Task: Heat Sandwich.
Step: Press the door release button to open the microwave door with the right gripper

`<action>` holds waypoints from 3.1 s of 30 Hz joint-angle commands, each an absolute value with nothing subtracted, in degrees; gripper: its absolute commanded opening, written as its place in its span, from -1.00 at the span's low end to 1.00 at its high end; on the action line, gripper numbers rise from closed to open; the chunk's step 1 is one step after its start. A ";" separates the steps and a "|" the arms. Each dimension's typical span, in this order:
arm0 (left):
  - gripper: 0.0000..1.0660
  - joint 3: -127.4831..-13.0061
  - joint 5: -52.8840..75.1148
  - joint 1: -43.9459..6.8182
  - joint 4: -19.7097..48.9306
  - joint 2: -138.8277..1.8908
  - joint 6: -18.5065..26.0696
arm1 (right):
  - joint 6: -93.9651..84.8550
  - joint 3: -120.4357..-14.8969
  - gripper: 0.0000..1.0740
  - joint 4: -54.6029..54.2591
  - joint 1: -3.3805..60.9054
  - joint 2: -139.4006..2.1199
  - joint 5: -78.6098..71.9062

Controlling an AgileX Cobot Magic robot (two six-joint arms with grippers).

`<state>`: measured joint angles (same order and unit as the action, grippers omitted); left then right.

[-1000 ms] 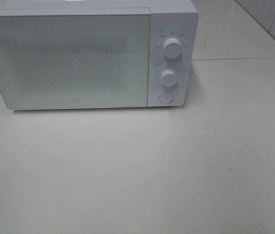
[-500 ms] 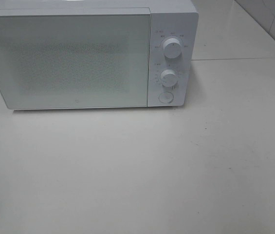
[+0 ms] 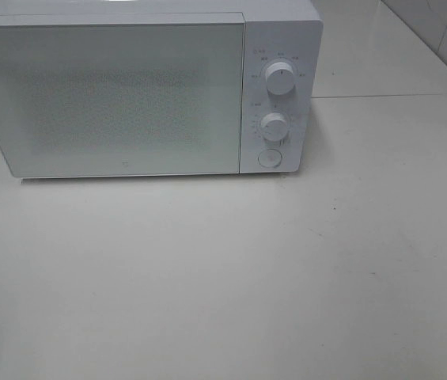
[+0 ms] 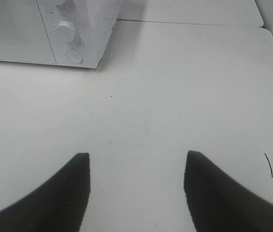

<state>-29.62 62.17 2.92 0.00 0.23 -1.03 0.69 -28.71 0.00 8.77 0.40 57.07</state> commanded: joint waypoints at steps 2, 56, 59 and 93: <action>0.47 -29.51 61.19 3.15 0.34 0.57 -1.03 | 0.00 -28.59 0.07 0.00 8.65 1.72 57.07; 0.47 -29.51 61.19 3.15 0.34 0.57 -1.03 | 6.70 -26.99 0.07 1.66 8.88 -60.05 -18.68; 0.47 -29.51 61.19 3.15 0.34 0.57 -1.03 | 9.63 -26.99 0.07 1.66 8.88 -64.52 -21.14; 0.47 -29.51 61.19 3.15 0.34 0.57 -1.03 | 37.13 -26.99 -0.99 1.20 22.86 -97.52 -51.62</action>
